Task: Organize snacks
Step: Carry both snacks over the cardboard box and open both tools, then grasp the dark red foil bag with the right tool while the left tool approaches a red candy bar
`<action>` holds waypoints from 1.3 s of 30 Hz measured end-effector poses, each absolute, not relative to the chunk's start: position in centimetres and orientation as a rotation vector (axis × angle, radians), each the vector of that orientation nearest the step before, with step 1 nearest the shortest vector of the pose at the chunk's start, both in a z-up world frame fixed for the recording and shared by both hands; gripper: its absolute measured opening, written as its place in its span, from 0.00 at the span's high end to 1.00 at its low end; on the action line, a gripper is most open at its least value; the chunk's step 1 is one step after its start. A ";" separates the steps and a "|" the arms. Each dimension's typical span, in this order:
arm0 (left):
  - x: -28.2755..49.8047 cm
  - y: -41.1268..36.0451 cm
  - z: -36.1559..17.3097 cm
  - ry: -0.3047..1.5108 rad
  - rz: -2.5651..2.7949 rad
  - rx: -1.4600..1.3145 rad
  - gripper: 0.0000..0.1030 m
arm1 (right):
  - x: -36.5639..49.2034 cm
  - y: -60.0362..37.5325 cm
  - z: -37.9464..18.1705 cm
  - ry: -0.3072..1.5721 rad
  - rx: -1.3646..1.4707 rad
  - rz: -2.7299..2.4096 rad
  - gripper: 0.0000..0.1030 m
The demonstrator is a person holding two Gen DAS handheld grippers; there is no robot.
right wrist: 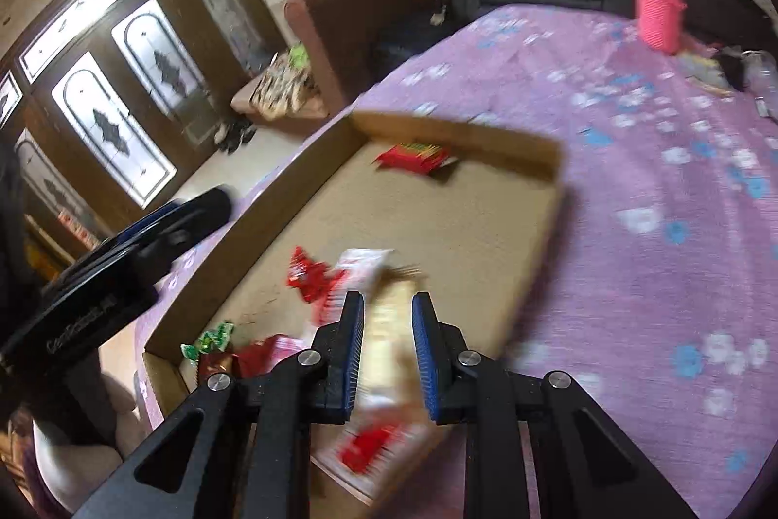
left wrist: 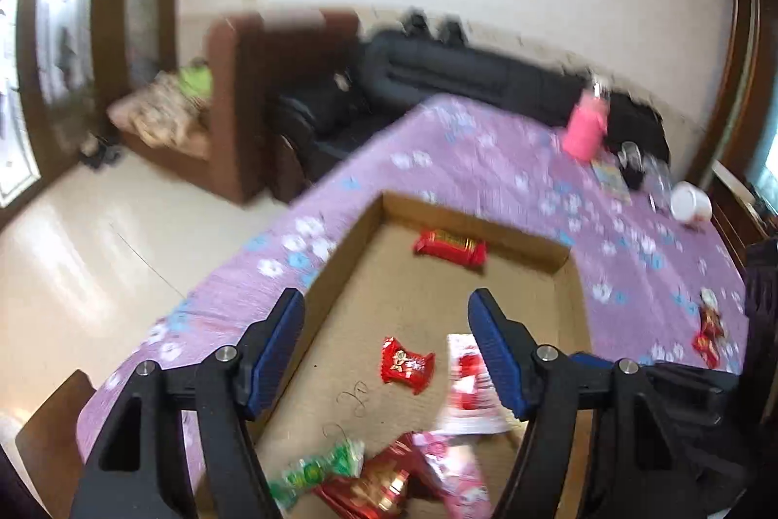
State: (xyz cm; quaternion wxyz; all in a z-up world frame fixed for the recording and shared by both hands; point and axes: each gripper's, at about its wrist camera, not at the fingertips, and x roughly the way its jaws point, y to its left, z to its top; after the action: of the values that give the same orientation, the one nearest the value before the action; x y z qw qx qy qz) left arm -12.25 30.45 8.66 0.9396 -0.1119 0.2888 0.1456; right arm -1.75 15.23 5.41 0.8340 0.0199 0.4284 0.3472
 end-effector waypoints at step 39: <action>-11.5 14.7 7.0 0.698 -0.148 -0.242 0.00 | 4.2 -14.7 5.0 0.853 0.254 0.323 0.55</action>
State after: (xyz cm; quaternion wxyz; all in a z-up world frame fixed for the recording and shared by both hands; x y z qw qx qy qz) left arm -11.46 14.67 6.97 0.9299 -0.1180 0.3408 -0.0724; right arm 4.20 -14.72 5.00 0.8900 0.1222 0.4108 0.1554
